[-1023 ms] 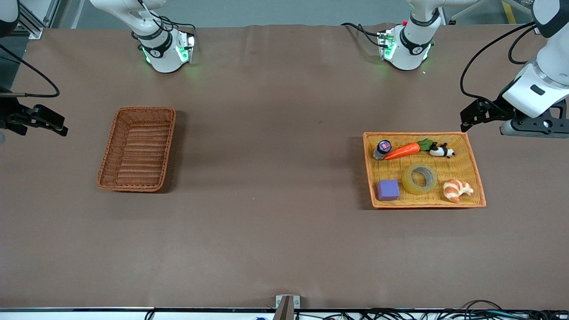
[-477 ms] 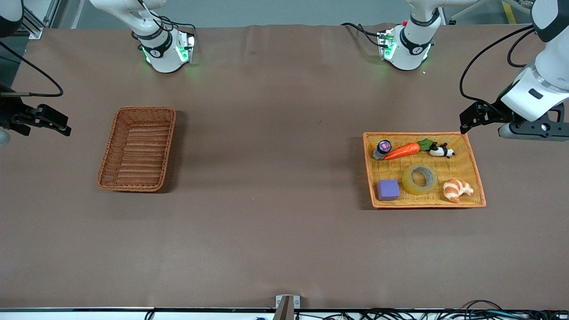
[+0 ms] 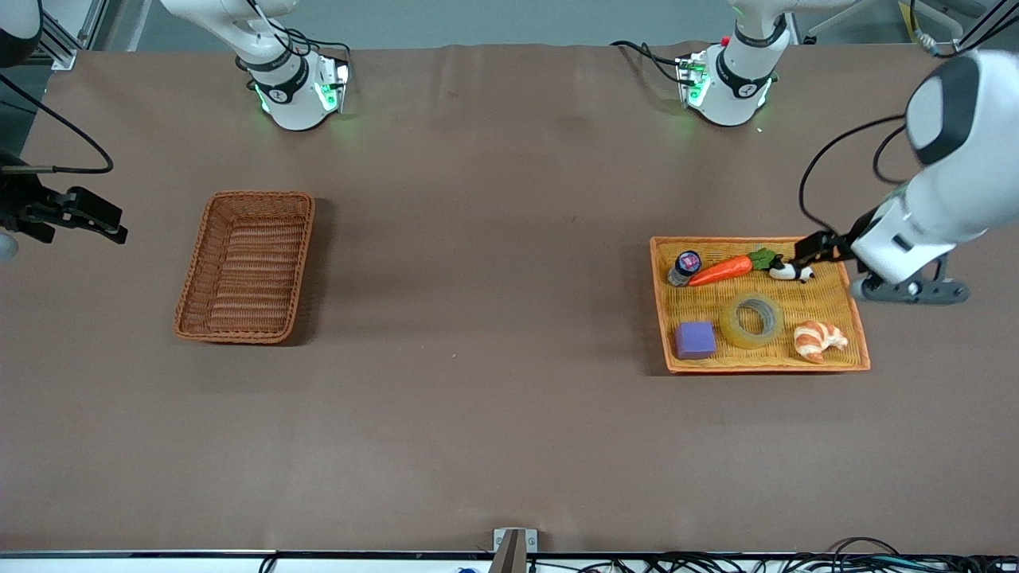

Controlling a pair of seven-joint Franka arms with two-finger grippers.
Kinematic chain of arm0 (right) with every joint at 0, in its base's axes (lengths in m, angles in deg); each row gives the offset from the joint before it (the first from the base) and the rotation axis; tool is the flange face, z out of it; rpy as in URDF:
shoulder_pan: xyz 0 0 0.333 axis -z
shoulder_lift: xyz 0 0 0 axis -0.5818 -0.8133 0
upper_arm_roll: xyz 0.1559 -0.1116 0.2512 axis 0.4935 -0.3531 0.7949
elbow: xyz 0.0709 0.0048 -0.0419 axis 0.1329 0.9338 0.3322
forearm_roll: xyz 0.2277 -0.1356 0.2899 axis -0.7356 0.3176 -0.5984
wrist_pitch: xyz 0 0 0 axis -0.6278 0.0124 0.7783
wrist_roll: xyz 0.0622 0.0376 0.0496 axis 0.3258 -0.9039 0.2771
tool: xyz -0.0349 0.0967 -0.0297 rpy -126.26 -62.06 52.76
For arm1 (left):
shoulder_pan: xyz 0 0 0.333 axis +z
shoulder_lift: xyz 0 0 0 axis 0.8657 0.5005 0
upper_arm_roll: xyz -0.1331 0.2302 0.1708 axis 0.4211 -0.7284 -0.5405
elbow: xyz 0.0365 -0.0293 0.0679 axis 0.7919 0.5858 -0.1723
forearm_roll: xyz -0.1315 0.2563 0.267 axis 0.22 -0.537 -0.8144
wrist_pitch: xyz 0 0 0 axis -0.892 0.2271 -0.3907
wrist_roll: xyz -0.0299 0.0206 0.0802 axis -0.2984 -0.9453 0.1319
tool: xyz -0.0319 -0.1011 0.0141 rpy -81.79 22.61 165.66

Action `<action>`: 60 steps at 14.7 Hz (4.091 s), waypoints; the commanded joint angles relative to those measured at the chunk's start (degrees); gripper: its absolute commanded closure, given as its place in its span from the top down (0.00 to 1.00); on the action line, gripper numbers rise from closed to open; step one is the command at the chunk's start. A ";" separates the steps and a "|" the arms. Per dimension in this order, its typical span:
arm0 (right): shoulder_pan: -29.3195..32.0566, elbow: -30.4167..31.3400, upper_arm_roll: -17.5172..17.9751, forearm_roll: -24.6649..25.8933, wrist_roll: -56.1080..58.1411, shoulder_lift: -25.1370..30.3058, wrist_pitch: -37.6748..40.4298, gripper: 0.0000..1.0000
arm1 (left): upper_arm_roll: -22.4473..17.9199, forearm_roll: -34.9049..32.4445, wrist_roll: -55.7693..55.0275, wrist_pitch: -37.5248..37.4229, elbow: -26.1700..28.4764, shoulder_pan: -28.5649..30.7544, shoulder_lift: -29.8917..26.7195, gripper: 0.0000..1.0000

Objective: Move tape to another basket
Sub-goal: 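Reach the left gripper down to the yellow tape roll in the tray, then close the left gripper on the yellow tape roll and lift it, then carry the tape roll with the left gripper toward the table middle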

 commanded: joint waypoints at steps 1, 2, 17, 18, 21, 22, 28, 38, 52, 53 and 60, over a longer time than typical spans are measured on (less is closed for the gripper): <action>0.13 1.07 0.08 -0.21 0.46 0.87 -0.34 1.00 | -0.99 0.32 0.70 3.92 1.37 0.40 3.56 1.00; 0.22 1.07 0.08 -0.21 0.46 0.87 -0.34 1.00 | -1.08 0.32 1.30 5.32 1.37 0.58 5.66 1.00; 0.39 0.98 0.08 -0.21 0.37 0.87 -0.07 1.00 | -3.89 0.14 -3.68 29.66 12.52 1.90 20.63 0.58; 0.39 0.98 0.08 -0.21 0.37 0.87 0.01 1.00 | -3.89 0.14 -4.66 30.55 13.14 1.90 20.54 0.33; 0.39 1.07 0.08 -0.21 0.37 0.87 0.01 1.00 | -3.89 0.14 -5.37 30.56 13.32 1.81 19.84 0.00; 0.39 0.98 0.08 -0.21 0.37 0.87 0.01 1.00 | -3.89 0.14 -5.72 30.38 13.32 1.81 19.31 0.00; 0.48 0.98 0.08 -0.21 0.37 0.78 0.01 1.00 | -1.45 -0.04 -6.42 21.88 7.10 0.85 11.67 0.00; 0.48 0.98 0.08 -0.21 0.37 0.69 0.01 1.00 | 16.57 -0.30 -27.66 9.73 -9.95 -6.87 16.92 0.01; 0.83 0.54 -0.18 -0.21 0.37 0.17 -0.60 1.00 | 2.17 -2.07 -44.04 15.87 -38.27 -43.72 46.72 0.06; 0.83 0.54 -0.18 -0.21 0.37 0.16 -0.60 1.00 | 2.17 -1.54 -44.04 17.71 -38.36 -43.98 47.25 0.08; 0.04 0.28 0.08 -0.03 0.46 -1.15 -0.95 1.00 | 1.30 -1.00 -45.62 18.88 -37.13 -43.72 43.85 1.00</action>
